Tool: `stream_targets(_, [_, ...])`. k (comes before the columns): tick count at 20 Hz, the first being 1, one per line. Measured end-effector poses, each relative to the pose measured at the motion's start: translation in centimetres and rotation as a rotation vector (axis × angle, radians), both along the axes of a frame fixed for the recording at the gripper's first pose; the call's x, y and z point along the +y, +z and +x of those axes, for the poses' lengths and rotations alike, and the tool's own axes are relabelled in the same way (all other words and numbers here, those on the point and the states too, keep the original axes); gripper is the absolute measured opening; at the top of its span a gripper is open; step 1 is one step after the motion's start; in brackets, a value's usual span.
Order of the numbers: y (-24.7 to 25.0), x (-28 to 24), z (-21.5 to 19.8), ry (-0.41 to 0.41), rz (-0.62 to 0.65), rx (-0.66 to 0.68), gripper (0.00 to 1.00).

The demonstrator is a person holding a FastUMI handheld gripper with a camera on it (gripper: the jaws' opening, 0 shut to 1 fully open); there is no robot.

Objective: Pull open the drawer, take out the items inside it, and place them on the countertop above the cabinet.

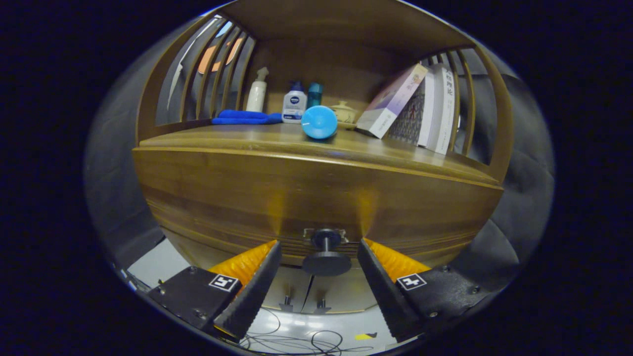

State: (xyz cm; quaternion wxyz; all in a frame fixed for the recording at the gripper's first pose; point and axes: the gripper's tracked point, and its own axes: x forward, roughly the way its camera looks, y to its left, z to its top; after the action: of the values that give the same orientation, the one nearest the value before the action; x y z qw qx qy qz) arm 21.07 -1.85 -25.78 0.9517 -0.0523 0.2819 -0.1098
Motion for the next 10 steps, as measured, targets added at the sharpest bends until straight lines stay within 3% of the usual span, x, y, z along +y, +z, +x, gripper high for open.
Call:
stream_targets(4, [1.9,0.9,-2.5,0.019,0.055,-0.02,1.0])
stream_targets(10, [5.6,4.1,-9.8,0.136,0.064,-0.081,1.0])
